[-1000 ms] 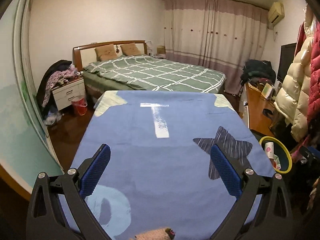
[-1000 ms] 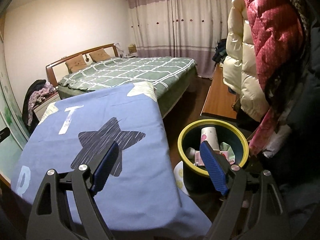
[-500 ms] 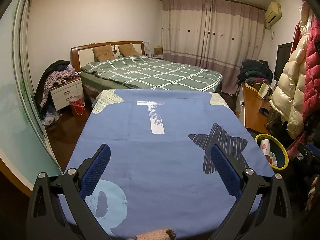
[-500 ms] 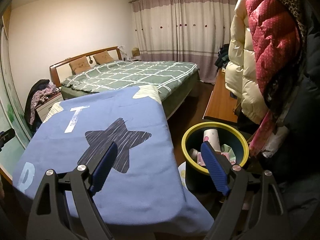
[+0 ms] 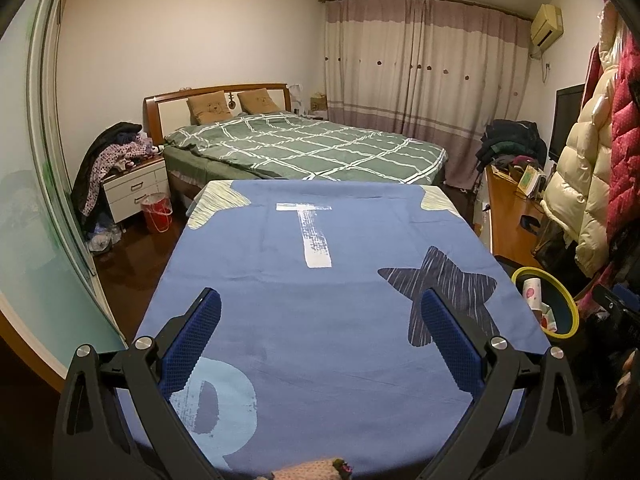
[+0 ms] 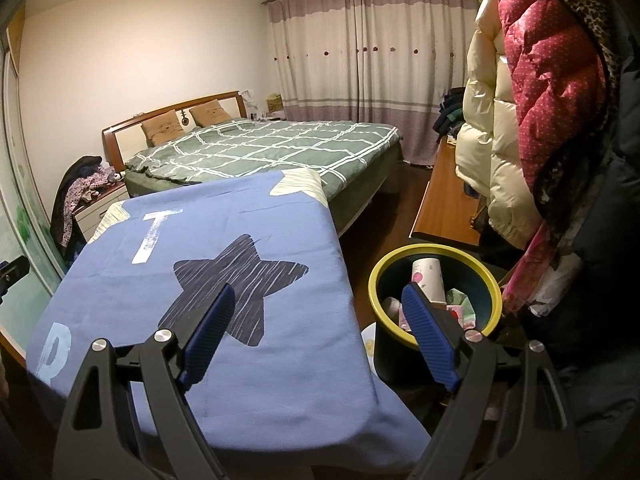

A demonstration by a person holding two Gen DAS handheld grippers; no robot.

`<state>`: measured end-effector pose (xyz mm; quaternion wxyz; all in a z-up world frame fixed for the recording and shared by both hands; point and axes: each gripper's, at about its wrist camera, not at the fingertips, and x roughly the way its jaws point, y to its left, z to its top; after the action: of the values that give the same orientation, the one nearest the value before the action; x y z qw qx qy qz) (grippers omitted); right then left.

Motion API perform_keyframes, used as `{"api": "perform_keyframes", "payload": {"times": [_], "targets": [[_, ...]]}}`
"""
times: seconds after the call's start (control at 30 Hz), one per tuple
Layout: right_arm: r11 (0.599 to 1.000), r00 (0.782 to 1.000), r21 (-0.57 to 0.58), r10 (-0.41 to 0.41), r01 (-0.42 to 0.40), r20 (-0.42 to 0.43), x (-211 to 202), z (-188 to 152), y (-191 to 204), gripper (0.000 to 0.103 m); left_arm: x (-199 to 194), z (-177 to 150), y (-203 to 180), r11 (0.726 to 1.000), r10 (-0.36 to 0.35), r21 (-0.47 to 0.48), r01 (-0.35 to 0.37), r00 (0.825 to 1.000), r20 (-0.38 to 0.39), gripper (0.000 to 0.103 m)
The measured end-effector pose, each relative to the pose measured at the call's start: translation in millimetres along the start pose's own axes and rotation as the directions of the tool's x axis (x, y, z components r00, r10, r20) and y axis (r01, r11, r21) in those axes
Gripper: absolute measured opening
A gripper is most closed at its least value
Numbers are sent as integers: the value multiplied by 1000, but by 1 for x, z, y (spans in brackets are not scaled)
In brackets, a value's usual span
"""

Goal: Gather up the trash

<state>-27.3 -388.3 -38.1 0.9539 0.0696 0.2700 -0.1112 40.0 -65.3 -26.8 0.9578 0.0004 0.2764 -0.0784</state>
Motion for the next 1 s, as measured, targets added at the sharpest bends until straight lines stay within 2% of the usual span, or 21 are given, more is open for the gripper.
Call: {"api": "perform_keyframes", "payload": {"times": [1.0], "targets": [[1000, 1000, 1, 3, -3, -1, 2, 0, 1, 81, 0, -1, -4, 1000, 3, 5, -3, 1000, 1, 98]]}}
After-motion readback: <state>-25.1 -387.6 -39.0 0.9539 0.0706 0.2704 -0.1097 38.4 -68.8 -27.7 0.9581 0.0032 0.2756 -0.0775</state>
